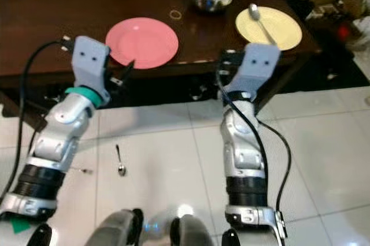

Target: Setting the table

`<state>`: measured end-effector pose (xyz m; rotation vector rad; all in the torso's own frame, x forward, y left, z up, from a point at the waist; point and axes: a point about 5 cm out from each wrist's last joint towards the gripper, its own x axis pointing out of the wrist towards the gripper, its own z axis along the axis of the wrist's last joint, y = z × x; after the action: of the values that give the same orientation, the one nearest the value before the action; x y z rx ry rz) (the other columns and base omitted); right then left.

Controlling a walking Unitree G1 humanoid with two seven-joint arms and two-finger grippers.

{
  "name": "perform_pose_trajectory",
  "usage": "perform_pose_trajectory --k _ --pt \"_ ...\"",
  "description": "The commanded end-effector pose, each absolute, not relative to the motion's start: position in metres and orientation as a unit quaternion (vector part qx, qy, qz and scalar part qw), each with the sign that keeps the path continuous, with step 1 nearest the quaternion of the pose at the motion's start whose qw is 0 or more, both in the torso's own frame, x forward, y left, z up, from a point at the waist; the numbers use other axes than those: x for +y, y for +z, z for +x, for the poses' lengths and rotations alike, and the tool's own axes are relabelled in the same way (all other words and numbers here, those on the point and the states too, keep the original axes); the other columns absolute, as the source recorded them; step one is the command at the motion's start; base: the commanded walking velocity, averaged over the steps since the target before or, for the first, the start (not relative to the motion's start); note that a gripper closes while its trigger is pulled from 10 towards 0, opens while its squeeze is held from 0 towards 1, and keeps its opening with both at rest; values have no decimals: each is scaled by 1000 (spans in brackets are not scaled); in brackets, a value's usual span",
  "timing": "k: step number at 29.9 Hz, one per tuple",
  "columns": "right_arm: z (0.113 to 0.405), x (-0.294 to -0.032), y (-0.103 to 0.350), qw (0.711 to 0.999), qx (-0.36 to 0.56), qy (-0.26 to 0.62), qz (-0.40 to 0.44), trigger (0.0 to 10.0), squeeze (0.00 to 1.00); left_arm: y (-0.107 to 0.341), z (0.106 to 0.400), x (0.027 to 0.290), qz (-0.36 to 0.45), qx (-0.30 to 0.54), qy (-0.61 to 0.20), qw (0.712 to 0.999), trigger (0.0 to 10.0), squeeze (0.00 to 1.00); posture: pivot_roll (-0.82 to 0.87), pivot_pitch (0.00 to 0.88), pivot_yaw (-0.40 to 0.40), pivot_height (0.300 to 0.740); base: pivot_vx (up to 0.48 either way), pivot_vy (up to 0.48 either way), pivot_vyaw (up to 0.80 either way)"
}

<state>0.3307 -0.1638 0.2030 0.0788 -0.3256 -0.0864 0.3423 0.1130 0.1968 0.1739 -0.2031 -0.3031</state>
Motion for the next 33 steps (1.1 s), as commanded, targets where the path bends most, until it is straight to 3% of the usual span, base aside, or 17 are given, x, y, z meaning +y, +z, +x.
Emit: perform_pose_trajectory --k 1,9,21,26,33 --pt "329 -169 200 985 -160 -53 40 10000 0 195 342 106 86 -100 -162 978 10000 0 122 100 44 740 480 0 0" --pt "329 -170 200 985 -157 -54 41 10000 0 194 342 105 81 -98 -164 978 10000 0 123 99 43 740 444 0 0" --pt "329 -170 199 985 -156 -55 40 10000 0 192 342 101 65 -86 -175 979 10000 0 122 100 41 740 0 0 0" --pt "329 -170 199 986 -155 -55 39 10000 0 189 342 103 19 -55 -182 982 10000 0 123 99 41 740 0 0 0" --pt "330 -168 199 986 -155 -51 38 10000 0 179 356 127 -57 21 -133 989 10000 0 126 99 40 740 0 0 0"
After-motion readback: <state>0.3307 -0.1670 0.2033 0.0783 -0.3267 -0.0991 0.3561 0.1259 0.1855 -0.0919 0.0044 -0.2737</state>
